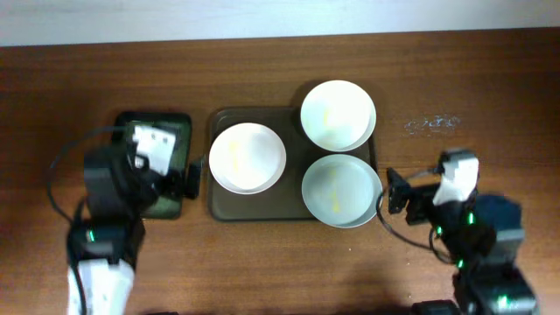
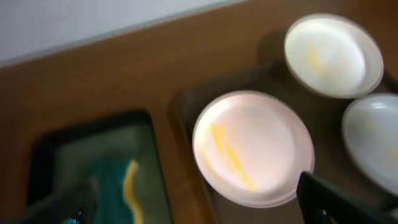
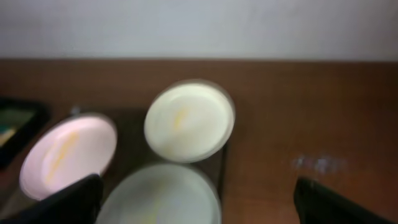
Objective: Clean dirty plates on tray and stack at the side
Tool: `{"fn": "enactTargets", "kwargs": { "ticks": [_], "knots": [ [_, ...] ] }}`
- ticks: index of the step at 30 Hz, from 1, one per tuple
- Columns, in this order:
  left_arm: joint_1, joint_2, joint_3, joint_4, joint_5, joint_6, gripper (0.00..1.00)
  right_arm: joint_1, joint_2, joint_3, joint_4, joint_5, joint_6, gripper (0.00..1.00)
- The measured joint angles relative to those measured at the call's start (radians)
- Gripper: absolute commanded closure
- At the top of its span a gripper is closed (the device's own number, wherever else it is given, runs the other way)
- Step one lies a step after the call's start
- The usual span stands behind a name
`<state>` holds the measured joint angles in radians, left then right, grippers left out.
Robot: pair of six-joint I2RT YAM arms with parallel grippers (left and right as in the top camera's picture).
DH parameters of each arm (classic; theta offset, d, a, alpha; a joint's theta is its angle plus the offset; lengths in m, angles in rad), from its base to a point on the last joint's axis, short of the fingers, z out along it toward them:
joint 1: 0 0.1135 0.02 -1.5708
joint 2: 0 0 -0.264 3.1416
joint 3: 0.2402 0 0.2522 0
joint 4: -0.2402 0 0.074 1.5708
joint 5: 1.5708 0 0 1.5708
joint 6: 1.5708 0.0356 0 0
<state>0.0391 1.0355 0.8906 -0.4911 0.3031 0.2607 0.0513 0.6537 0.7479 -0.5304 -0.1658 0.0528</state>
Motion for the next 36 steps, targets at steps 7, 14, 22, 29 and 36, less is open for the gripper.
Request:
{"fn": "enactTargets", "kwargs": {
  "ticks": [7, 14, 22, 29, 36],
  "knots": [
    [-0.001, 0.415, 0.599, -0.564, 0.037, 0.000, 0.01, 0.000, 0.509, 0.505, -0.430, -0.129, 0.001, 0.02],
    [-0.001, 0.438, 0.622, -0.594, 0.049, 0.000, 0.00, 0.012, 0.792, 0.604, -0.339, -0.312, 0.038, 0.18],
    [0.021, 0.571, 0.702, -0.596, -0.198, -0.206, 0.00, 0.296, 1.100, 0.816, -0.327, -0.091, 0.218, 0.41],
    [0.086, 0.772, 0.776, -0.583, -0.352, -0.254, 0.00, 0.428, 1.391, 0.911, -0.231, 0.024, 0.290, 0.55],
    [0.125, 0.852, 0.776, -0.538, -0.368, -0.254, 0.00, 0.447, 1.529, 0.911, -0.198, 0.050, 0.342, 0.64]
  ]
}}
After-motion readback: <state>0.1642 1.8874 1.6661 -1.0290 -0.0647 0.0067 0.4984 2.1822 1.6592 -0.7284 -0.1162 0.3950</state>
